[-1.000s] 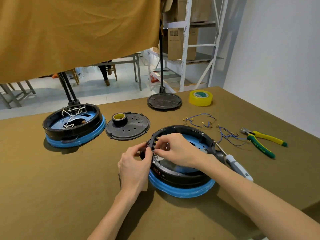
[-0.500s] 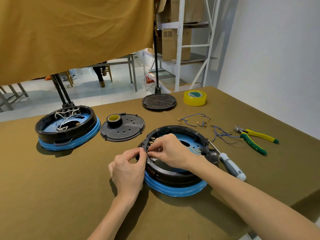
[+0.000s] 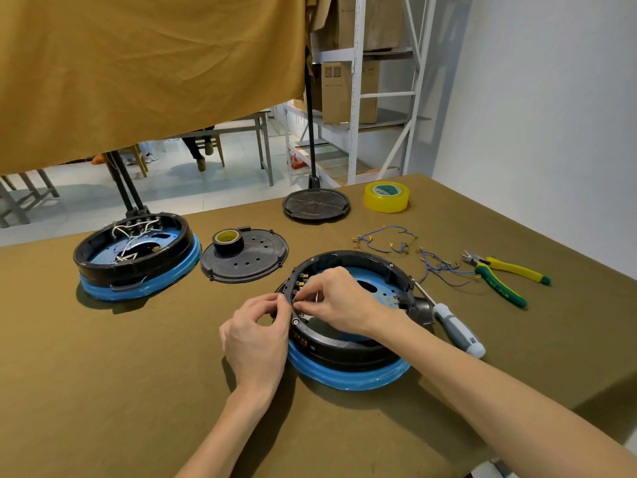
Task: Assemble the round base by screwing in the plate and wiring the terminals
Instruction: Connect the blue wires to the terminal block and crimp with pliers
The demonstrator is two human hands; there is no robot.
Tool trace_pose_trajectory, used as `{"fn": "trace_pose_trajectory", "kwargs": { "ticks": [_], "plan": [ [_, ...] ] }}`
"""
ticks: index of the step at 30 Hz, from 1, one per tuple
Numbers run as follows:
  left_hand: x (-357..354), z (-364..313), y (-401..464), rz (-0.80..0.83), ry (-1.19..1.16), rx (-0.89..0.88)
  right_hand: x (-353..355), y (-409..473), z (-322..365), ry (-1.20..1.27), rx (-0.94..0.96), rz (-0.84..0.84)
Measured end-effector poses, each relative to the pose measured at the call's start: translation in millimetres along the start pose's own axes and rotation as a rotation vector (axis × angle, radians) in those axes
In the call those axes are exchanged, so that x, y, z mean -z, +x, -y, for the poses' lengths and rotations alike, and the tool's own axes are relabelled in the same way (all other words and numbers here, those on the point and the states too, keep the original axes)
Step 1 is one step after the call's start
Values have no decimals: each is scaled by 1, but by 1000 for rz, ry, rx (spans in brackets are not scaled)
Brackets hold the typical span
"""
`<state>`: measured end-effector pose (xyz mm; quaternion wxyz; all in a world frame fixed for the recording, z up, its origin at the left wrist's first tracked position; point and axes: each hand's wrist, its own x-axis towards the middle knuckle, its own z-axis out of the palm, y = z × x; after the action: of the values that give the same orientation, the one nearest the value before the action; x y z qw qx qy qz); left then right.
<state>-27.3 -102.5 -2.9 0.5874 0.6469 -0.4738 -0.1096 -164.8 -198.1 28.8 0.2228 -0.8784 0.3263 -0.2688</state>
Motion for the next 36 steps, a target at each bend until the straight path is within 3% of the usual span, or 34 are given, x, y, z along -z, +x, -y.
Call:
{"fn": "trace_pose_trajectory", "kwargs": {
  "ticks": [11, 15, 20, 22, 25, 30, 33, 36],
  "plan": [
    [-4, 11, 4, -18, 6, -52, 3, -4, 3, -53, -51, -5],
    [-12, 15, 12, 88, -47, 25, 17, -13, 2, -82, -113, -23],
    [-25, 13, 45, 404, -151, 156, 69, -6, -39, -139, -241, -403],
    [-31, 15, 53, 433, -168, 165, 87, 10, -66, -232, -373, -440],
    [-35, 20, 62, 441, -217, 164, 99, 38, -102, -411, -480, -341],
    [-40, 31, 73, 458, -270, 151, 88, 70, -138, -696, -550, 80],
    [-42, 36, 71, 429, -294, 153, 81, 72, -150, -699, -514, 21],
    [-43, 35, 71, 417, -307, 149, 86, 68, -145, -496, -490, -91]
  ]
}}
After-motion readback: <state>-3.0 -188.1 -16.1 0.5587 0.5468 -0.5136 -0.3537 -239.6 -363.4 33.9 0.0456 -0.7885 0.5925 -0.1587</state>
